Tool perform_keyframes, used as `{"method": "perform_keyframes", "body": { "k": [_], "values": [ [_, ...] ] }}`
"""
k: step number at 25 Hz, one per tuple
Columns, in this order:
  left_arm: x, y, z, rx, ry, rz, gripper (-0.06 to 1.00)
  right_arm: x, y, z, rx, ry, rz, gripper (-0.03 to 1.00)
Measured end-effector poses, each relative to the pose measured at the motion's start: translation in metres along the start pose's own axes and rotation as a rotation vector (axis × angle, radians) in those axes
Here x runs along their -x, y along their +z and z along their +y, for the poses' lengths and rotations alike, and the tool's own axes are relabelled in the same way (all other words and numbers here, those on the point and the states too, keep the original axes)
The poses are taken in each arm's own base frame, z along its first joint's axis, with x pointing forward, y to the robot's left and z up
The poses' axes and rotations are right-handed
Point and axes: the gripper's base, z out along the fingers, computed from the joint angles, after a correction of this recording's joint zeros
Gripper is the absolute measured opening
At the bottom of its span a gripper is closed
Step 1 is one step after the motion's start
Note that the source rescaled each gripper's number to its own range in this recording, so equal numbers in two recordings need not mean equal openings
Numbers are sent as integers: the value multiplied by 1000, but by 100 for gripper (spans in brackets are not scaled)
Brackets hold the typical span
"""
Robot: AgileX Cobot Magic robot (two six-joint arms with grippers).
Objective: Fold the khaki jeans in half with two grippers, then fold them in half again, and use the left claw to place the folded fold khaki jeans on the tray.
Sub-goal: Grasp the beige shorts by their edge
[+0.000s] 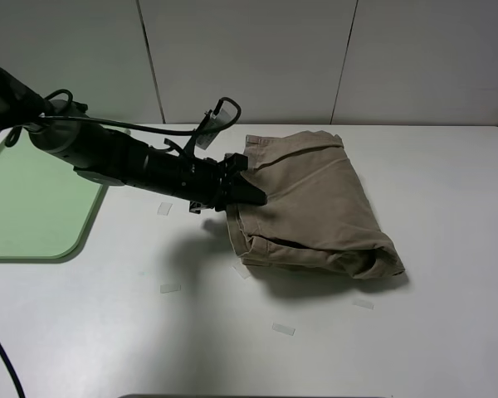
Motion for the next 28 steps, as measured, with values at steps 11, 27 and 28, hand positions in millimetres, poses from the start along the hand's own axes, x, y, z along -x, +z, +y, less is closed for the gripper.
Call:
{"method": "perform_keyframes", "body": {
  "k": [11,27,28],
  "values": [
    [-1,0,-4,-44,0,12,32,0,0,0,0,0,0,100],
    [-1,0,-3,-37,0,10,3,0,0,0,0,0,0,100],
    [-1,0,-3,-37,0,10,1,0,0,0,0,0,0,100]
  ]
}}
